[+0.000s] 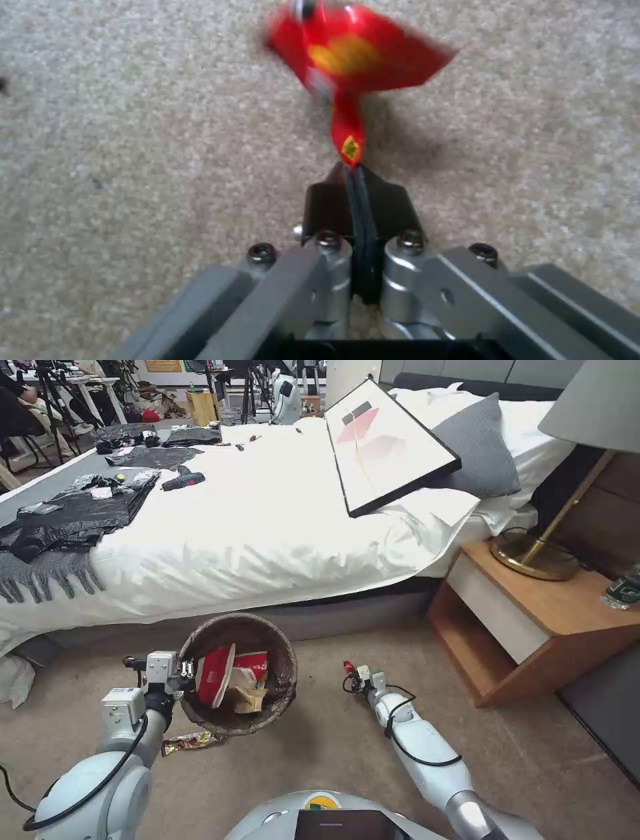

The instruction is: Pick up the trash bin, then pick up the garbage from the floor and place it into the trash bin.

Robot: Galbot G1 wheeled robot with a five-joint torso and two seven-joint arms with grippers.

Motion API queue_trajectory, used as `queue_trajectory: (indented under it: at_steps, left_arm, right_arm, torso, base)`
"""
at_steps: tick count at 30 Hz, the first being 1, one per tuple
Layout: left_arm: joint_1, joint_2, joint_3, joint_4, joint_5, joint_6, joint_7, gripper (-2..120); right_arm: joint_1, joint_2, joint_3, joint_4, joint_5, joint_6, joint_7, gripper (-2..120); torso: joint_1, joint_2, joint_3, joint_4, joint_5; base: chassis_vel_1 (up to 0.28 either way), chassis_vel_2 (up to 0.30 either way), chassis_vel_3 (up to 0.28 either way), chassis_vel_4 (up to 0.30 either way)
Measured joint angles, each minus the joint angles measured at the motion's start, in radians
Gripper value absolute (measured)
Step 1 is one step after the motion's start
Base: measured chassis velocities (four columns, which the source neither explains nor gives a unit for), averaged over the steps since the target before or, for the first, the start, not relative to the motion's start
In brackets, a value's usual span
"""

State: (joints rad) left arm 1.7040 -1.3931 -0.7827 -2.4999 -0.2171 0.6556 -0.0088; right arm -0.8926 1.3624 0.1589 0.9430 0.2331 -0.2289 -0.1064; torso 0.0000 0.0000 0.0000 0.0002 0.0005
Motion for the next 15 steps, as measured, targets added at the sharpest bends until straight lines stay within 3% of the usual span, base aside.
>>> queue_trajectory:
  at_steps: [15]
  left_arm:
    - [-0.003, 0.002, 0.001, 0.000, 0.000, -0.001, 0.005, 3]
  right_arm:
    - [-0.004, -0.010, -0.003, 0.025, -0.006, -0.006, 0.001, 0]
  torso:
    - [0.000, 0.000, 0.000, -0.0003, -0.0003]
  base:
    - [0.000, 0.000, 0.000, 0.000]
